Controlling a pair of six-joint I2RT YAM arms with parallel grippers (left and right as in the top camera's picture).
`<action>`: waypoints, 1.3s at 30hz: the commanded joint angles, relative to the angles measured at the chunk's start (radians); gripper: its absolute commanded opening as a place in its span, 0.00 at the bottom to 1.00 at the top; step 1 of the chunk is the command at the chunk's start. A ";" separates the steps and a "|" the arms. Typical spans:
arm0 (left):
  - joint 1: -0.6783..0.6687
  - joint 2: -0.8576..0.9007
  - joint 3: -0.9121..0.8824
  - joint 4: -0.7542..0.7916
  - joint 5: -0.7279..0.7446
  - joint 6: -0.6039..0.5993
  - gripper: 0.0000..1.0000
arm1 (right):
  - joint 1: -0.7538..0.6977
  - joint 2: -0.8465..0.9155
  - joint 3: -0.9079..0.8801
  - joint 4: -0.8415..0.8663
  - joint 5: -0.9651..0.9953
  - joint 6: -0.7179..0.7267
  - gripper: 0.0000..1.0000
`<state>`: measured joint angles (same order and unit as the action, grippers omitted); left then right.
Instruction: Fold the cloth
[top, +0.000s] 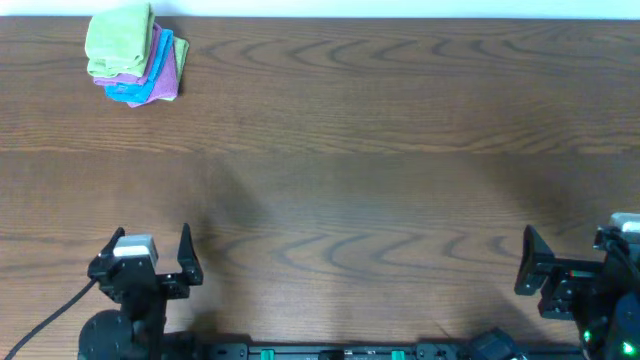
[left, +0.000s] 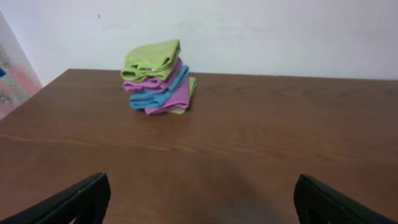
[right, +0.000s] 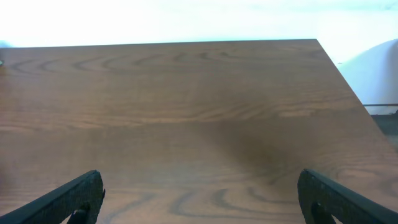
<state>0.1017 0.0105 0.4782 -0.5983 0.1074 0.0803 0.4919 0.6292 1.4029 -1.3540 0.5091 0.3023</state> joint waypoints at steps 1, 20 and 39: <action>-0.005 -0.006 -0.058 0.043 -0.014 0.036 0.95 | -0.010 0.003 -0.002 -0.001 0.010 -0.011 0.99; -0.004 -0.006 -0.449 0.478 -0.014 0.035 0.96 | -0.010 0.003 -0.002 -0.001 0.010 -0.011 0.99; -0.004 -0.006 -0.449 0.480 -0.014 0.035 0.96 | -0.010 0.003 -0.002 -0.001 0.010 -0.011 0.99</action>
<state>0.1009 0.0109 0.0631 -0.1112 0.1036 0.1059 0.4919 0.6300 1.4025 -1.3540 0.5091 0.3023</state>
